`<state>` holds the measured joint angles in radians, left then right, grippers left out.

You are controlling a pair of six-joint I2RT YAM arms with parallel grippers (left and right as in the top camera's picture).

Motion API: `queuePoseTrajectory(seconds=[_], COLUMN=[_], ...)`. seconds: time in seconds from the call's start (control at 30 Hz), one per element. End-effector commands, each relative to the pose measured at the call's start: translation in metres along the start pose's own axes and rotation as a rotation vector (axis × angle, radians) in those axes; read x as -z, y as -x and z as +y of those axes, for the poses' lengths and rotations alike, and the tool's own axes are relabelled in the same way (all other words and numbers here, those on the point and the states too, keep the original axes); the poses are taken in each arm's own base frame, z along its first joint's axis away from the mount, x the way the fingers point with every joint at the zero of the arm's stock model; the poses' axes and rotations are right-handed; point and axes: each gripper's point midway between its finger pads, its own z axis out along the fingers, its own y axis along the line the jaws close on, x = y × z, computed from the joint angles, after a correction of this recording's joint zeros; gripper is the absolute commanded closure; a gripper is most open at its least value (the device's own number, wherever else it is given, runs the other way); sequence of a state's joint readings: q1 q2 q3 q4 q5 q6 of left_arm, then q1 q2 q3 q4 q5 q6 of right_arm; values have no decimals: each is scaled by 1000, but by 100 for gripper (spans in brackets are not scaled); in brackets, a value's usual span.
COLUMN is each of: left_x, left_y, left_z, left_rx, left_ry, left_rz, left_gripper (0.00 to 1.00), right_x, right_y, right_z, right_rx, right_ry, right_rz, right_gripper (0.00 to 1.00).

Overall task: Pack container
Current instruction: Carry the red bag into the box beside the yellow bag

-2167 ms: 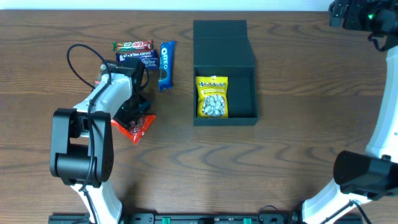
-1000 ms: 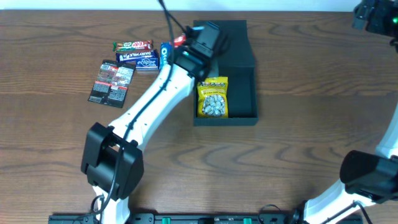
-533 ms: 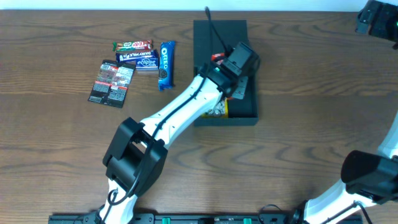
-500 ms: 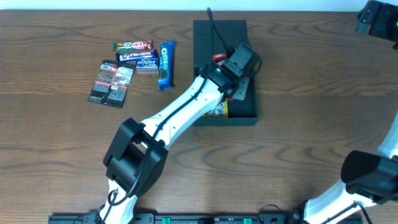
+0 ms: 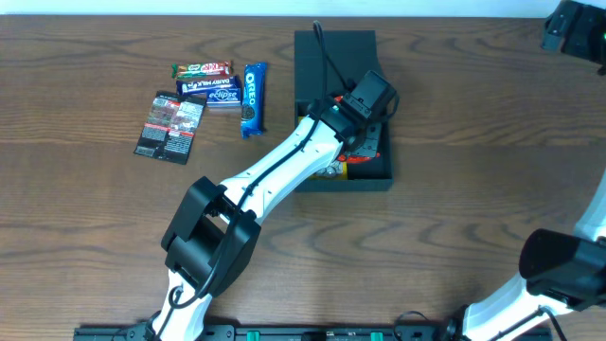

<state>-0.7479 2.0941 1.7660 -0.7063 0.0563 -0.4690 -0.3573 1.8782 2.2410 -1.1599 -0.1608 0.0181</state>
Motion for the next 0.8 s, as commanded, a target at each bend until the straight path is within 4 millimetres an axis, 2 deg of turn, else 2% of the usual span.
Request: queuePoseTrajectory(seconds=[0.0, 0.13, 0.33, 0.37, 0.43, 0.47, 0.5, 0.53, 0.7, 0.73, 0.77], left_x=[-13, -24, -24, -23, -22, -20, -17, -12, 18, 23, 27], left_y=[-6, -16, -17, -18, -20, -20, -19, -14, 24, 30, 35], left_z=[-5, -9, -15, -16, -20, -21, -21, -21, -16, -19, -20], left_rx=[53, 56, 43, 25, -30, -47, -63, -85, -136, -147, -158], left_ry=[-26, -58, -85, -96, -122, -125, -125, -113, -31, -34, -35], left_rz=[44, 93, 101, 106, 117, 118, 115, 98, -38, -59, -74], left_gripper=[94, 94, 93, 84, 50, 30, 18, 11, 11, 14, 23], right_x=[5, 5, 5, 5, 5, 5, 5, 5, 5, 5, 5], right_y=[0, 0, 0, 0, 0, 0, 0, 0, 0, 0, 0], right_z=[-3, -4, -4, -4, -4, -4, -4, -4, -4, -4, -4], right_rx=[-35, -36, -36, -36, -36, -36, -36, -36, -36, -36, -37], right_ry=[-5, -5, -6, -6, -6, -6, -6, -6, -6, -6, -6], right_rz=[-4, -4, -4, -4, -4, -4, -4, -4, -4, -3, -3], right_gripper=[1, 1, 1, 1, 1, 1, 1, 1, 1, 1, 1])
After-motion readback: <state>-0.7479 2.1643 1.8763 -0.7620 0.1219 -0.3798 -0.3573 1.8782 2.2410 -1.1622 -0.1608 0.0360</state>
